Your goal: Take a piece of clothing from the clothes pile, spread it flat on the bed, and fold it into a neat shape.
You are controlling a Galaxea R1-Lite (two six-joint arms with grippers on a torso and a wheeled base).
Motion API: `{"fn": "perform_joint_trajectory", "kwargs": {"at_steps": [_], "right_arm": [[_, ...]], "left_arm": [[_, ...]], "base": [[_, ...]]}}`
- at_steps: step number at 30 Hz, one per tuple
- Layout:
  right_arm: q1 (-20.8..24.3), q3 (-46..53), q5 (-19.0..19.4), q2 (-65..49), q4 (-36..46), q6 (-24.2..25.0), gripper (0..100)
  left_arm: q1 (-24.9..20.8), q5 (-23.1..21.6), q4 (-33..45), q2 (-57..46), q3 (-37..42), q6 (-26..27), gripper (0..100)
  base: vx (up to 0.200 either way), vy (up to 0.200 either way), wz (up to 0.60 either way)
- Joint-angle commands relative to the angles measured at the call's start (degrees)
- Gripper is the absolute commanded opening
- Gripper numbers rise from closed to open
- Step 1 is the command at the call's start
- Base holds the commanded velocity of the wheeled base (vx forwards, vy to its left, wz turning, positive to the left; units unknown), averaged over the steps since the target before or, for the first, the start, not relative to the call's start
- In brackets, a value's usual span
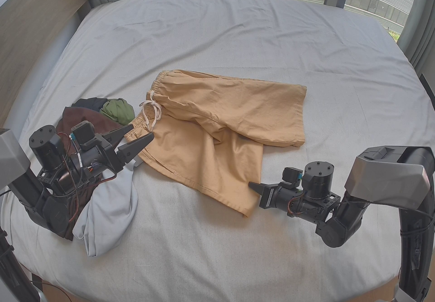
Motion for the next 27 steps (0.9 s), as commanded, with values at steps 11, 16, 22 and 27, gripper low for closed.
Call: {"fn": "perform_joint_trajectory", "kwargs": {"at_steps": [11, 16, 22, 27], "right_arm": [[1.17, 17.7, -0.34, -8.01, -7.86, -0.19, 0], [1.88, 22.18, -0.34, -9.24, -9.62, -0.27, 0], [1.96, 21.66, -0.25, -9.24, -10.59, -1.33, 0], [3.99, 13.31, -0.08, -8.54, -10.15, -1.42, 0]], "left_arm": [[-0.3, 0.0, -0.1, 0.01, 0.04, 0.01, 100], [-0.38, 0.0, -0.1, 0.01, 0.13, 0.1, 100], [-0.38, 0.0, -0.1, 0.01, 0.13, 0.01, 100], [-0.38, 0.0, -0.1, 0.19, 0.13, 0.1, 100]], "base": [[0.0, 0.0, 0.0], [0.0, 0.0, 0.0], [0.0, 0.0, 0.0], [0.0, 0.0, 0.0]]}}
